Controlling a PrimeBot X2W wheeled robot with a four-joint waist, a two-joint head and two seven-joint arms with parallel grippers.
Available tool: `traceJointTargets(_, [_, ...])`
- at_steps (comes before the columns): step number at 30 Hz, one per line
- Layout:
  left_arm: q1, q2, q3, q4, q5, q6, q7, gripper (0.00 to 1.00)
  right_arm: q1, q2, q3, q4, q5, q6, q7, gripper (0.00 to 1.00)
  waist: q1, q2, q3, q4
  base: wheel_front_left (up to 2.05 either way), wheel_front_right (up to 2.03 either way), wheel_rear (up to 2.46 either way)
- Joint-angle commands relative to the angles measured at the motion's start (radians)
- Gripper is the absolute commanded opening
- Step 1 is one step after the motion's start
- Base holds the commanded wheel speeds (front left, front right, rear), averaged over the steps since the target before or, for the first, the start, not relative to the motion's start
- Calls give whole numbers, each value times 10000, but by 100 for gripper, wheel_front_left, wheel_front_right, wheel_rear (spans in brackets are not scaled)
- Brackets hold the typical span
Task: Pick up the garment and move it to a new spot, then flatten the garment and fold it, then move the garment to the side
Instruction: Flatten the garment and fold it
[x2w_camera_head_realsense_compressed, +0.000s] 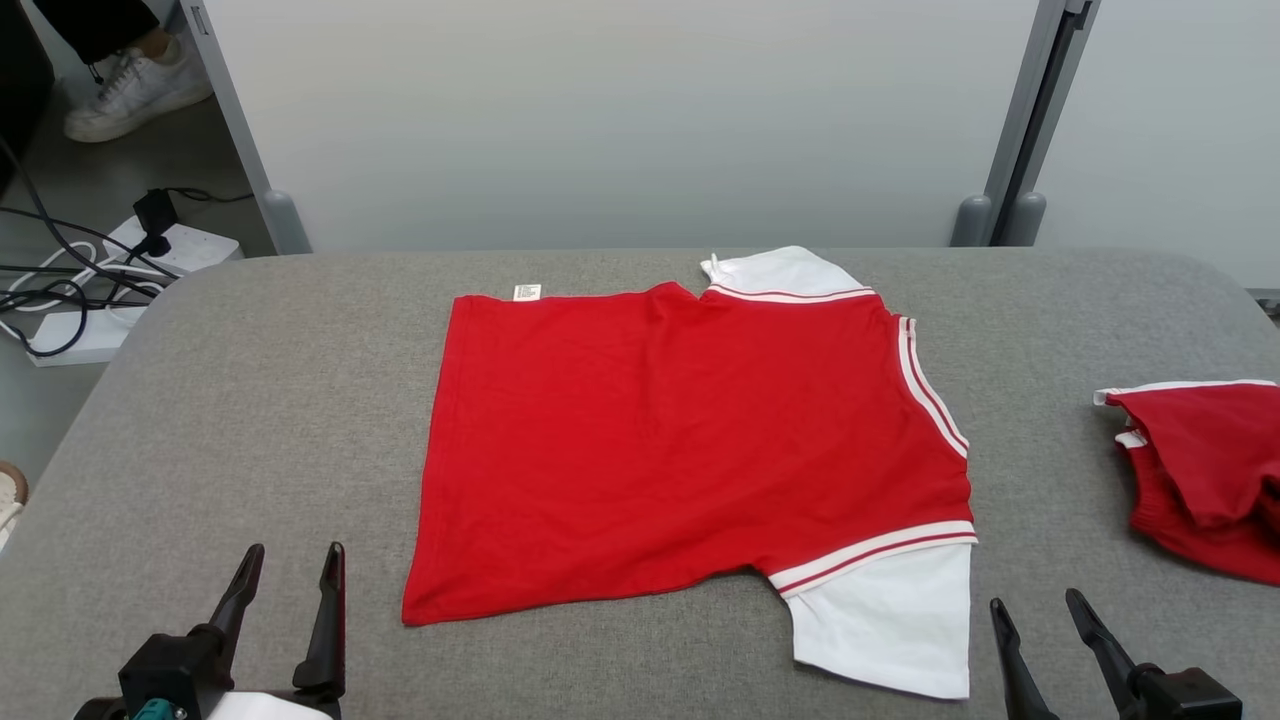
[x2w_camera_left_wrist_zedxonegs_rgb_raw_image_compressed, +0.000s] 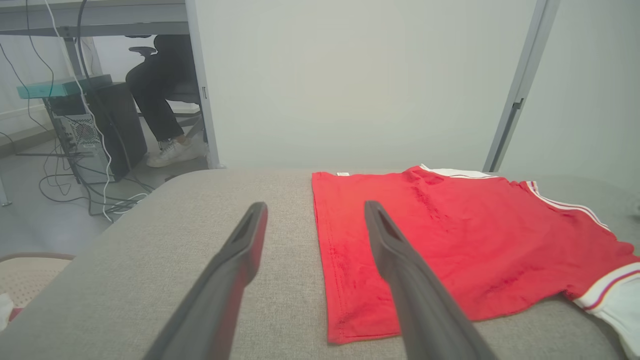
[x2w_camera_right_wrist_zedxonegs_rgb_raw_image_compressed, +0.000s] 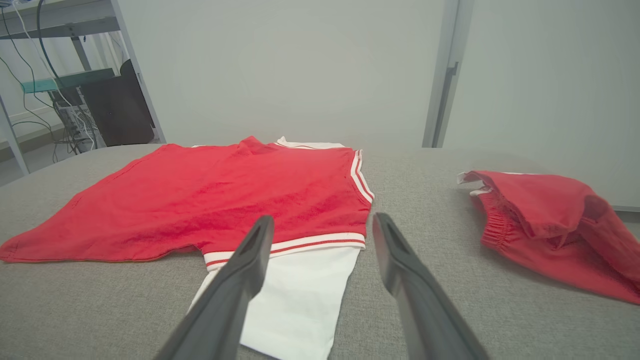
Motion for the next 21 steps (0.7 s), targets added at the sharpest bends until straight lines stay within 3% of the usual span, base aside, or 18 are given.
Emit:
traceJointTargets(1, [-434,145,451,-114,98,-91,-87,100,-219,-76,231,-327,-40,14,-127,100,0,-1,13,-12,0,0,0])
traceJointTargets(21, [-887,-184,592,393,401,-477,-87,100,-451,-47,382,-347,-131,14,-56,100,0,-1,276,-5,0,0,0])
